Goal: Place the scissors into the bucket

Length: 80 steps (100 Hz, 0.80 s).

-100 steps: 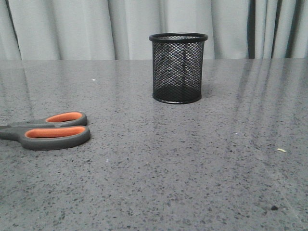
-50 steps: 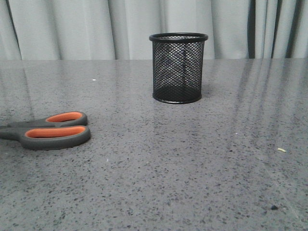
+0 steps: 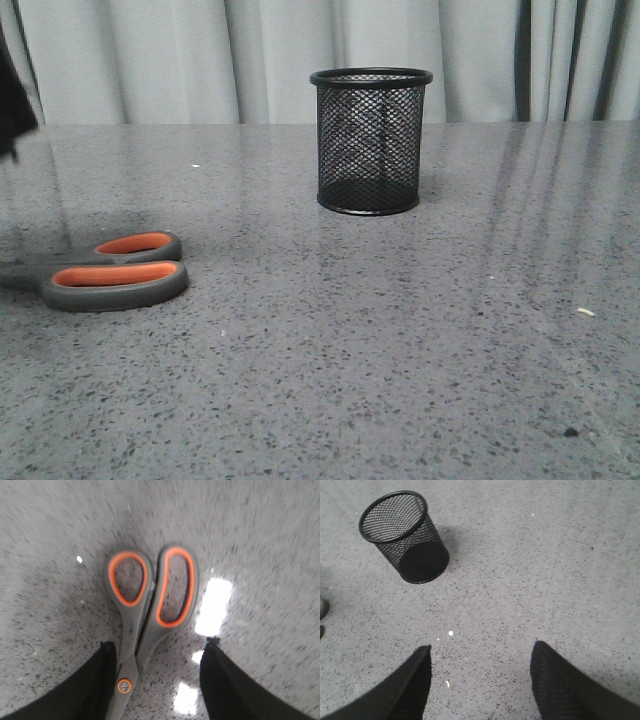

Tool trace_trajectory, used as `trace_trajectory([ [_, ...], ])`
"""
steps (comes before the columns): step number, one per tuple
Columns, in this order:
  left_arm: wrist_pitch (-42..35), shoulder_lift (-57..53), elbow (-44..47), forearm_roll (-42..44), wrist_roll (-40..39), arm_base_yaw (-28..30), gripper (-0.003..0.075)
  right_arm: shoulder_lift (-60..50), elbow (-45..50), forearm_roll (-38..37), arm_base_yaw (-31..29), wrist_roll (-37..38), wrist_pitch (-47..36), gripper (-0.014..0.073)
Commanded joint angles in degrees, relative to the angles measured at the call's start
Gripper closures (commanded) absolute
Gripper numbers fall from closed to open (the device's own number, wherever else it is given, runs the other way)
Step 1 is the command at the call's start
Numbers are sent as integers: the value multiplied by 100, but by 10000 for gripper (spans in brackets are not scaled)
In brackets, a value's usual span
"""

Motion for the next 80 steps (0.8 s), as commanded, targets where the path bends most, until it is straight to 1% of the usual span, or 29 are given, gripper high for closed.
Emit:
trace_trajectory([
  [1, 221, 137, -188, 215, 36, -232, 361, 27, -194, 78, 93, -70, -309, 200],
  [10, 221, 374, -188, 296, 116, -329, 361, 27, -194, 78, 128, -81, -309, 200],
  [22, 221, 620, -188, 295, 706, -364, 361, 27, -194, 78, 128, -110, -309, 200],
  [32, 187, 787, -188, 433, 935, -364, 361, 27, -194, 78, 128, -110, -309, 200],
  [51, -202, 1021, -188, 592, 935, -364, 361, 27, -194, 78, 128, -154, -309, 200],
  [80, -190, 1233, -200, 634, 1077, -364, 361, 27, -194, 78, 128, -154, -309, 200],
])
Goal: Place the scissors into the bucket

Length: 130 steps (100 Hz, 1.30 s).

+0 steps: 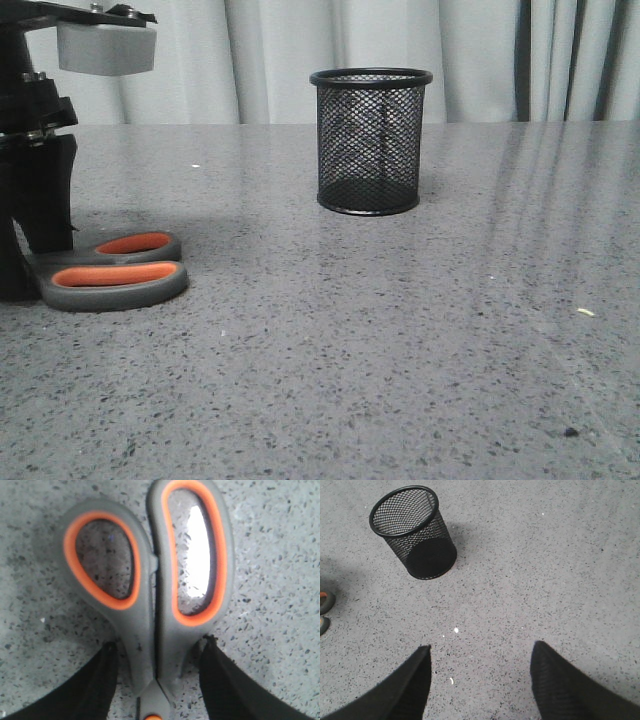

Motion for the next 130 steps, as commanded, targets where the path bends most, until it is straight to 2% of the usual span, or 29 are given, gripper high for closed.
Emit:
trace_trajectory([
  [1, -1, -47, -130, -96, 33, -50, 361, 27, -194, 78, 16, -81, -309, 200],
  [41, 68, -10, -130, -310, 323, -50, 363, 27, -194, 78, 16, -82, -309, 200],
  [51, 77, -10, -130, -318, 323, -50, 386, 27, -194, 78, 16, -82, -309, 200],
  [63, 77, -10, -130, -318, 323, -50, 489, 27, -194, 78, 16, -82, -309, 200],
  [83, 103, -10, -130, -361, 323, -50, 742, 27, -194, 78, 16, -82, -309, 200],
  [103, 379, -24, -420, -361, 285, -50, 740, 27, -194, 78, 16, -82, -309, 200],
  [130, 407, -500, -1296, -386, -417, -63, 740, 27, -194, 157, 16, -92, -340, 200],
])
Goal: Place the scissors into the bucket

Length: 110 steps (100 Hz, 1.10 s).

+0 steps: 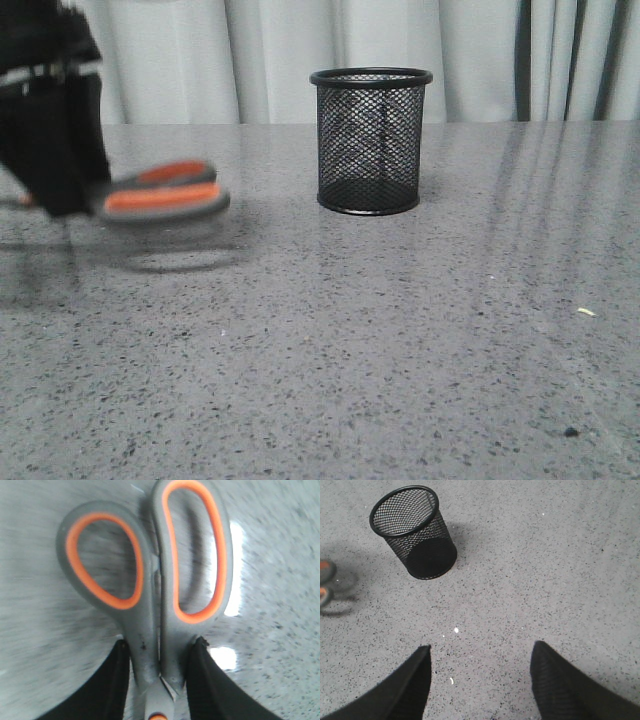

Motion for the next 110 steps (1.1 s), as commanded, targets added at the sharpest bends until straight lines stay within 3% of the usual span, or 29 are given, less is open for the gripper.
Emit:
trace_trajectory([
  [1, 359, -462, -463, -218, -265, -73, 740, 27, -194, 164, 16, -73, -340, 200],
  [12, 359, -716, -797, -234, -317, -199, 740, 27, -194, 543, 16, -234, -506, 200],
  [34, 359, -1023, -1632, -234, -955, -706, 740, 258, -194, 2773, 16, -1522, -702, 200],
  [72, 315, -1093, -2552, -234, -1043, -1849, 740, 824, -194, 5598, 16, -2857, -237, 200],
  [110, 151, -1093, -2552, -234, -1191, -2591, 740, 824, -194, 6335, 16, -3016, 150, 200],
])
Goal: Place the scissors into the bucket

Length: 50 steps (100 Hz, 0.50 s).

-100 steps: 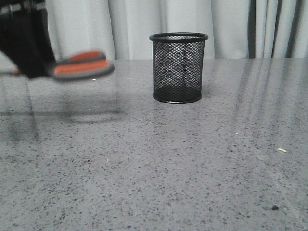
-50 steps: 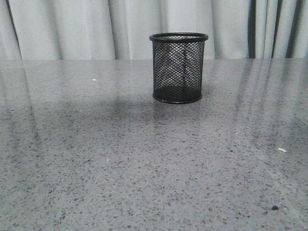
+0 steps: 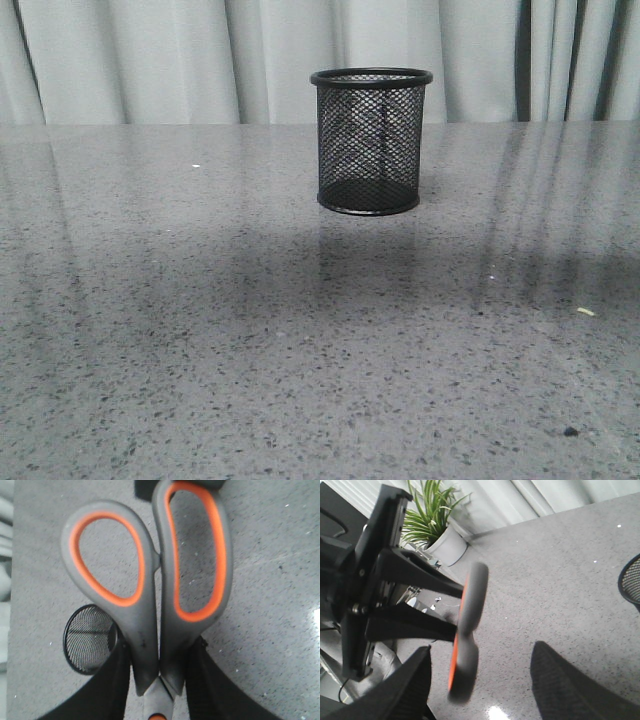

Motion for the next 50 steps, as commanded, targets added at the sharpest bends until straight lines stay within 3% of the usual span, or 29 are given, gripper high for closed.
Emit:
trace_trajectory([
  [1, -150, -204, -177, -167, -162, -194, 740, 1, -194, 423, 16, -98, 16, 201],
  [34, -357, -204, -177, -167, -173, -603, 739, 1, -194, 423, 16, -98, 136, 204],
  [50, -440, -204, -177, -360, -195, -603, 735, 1, -194, 423, 16, -98, 336, 350],
])
